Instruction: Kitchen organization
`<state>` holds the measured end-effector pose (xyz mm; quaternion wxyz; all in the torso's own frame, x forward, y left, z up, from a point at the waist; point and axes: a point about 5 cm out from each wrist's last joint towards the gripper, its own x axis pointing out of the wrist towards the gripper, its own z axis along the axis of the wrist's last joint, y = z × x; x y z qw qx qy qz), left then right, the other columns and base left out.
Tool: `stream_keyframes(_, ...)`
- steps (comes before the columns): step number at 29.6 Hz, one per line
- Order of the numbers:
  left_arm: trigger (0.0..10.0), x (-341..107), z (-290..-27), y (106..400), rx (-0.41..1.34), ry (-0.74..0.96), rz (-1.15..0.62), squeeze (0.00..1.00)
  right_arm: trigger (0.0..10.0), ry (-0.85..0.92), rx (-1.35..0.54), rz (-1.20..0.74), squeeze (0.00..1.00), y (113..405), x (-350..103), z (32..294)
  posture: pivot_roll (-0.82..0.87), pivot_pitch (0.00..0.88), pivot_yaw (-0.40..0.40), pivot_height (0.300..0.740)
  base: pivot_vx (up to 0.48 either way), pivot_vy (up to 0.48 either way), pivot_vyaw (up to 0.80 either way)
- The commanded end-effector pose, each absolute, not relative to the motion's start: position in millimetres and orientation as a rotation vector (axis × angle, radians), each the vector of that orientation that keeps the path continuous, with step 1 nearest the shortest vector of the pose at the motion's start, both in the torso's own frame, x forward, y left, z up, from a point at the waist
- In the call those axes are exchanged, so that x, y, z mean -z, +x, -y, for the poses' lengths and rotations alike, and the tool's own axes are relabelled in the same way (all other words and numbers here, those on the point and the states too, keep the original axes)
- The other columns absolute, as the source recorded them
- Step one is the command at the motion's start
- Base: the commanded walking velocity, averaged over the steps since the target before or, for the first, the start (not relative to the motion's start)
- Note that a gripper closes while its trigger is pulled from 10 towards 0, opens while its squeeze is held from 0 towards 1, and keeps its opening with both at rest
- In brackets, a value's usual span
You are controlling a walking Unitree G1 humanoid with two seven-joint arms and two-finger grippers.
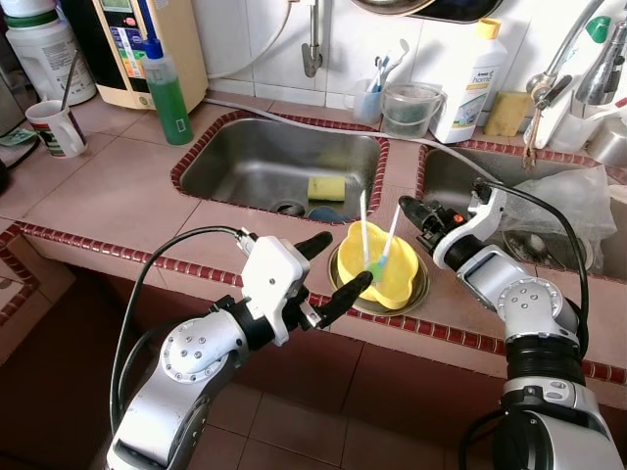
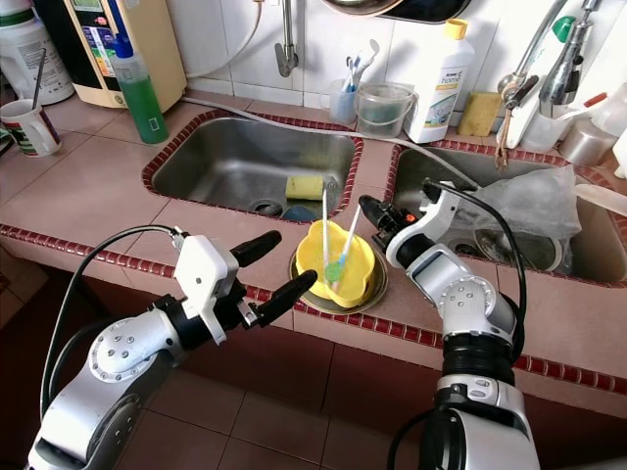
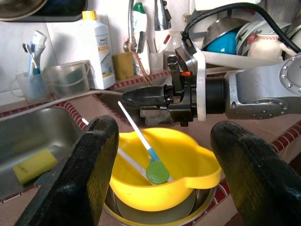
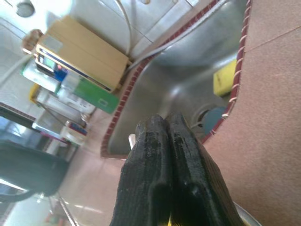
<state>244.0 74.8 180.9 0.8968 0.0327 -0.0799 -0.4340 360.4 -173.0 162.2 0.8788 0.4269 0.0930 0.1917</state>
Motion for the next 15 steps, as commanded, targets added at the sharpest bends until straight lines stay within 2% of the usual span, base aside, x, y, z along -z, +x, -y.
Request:
stream_keyframes(1,10.0,-185.3,-74.4,243.7,0.898,0.073,0.177,0.0,0.0,0.917,-0.431,-0.16,0.0,359.9,-169.6,173.6,-0.07,0.077,0.002,0.74,0.0,0.0,0.0)
stream_keyframes(6,10.0,-185.0,-73.5,243.7,0.899,0.069,0.176,0.0,0.0,0.927,-0.448,-0.095,0.0,359.4,-179.5,175.5,-0.07,0.077,0.001,0.74,0.0,0.0,0.0)
stream_keyframes(7,10.0,-185.0,-73.4,243.8,0.899,0.069,0.176,0.0,0.4,0.936,-0.455,-0.085,0.0,359.1,-181.8,175.6,-0.07,0.075,0.0,0.74,0.0,0.0,0.0)
stream_keyframes(8,10.0,-185.0,-73.2,243.8,0.9,0.068,0.176,0.0,3.6,0.934,-0.464,-0.081,0.0,358.6,-183.5,175.2,-0.07,0.075,0.0,0.74,0.0,0.0,0.0)
stream_keyframes(9,10.0,-185.1,-73.1,243.8,0.9,0.067,0.177,0.0,8.5,0.922,-0.471,-0.082,0.0,358.0,-184.3,174.5,-0.07,0.075,0.0,0.74,0.0,0.0,0.0)
stream_keyframes(10,10.0,-185.1,-73.0,243.8,0.899,0.067,0.177,0.0,10.0,0.911,-0.478,-0.084,0.0,357.5,-184.6,173.7,-0.07,0.075,0.0,0.74,0.0,0.0,0.0)
stream_keyframes(11,10.0,-185.1,-73.0,243.8,0.899,0.067,0.177,0.0,10.0,0.903,-0.481,-0.086,0.0,357.2,-184.7,173.1,-0.07,0.075,0.0,0.74,0.0,0.0,0.0)
stream_keyframes(12,10.0,-185.1,-72.9,243.8,0.9,0.067,0.177,0.0,10.0,0.913,-0.493,-0.086,1.0,356.7,-184.6,171.8,-0.07,0.075,0.0,0.74,0.0,0.0,0.0)
stream_keyframes(15,10.0,-184.8,-72.6,243.4,0.901,0.067,0.177,0.0,10.0,0.923,-0.508,-0.085,1.0,355.4,-183.9,170.3,-0.07,0.069,-0.003,0.74,0.0,0.0,0.0)
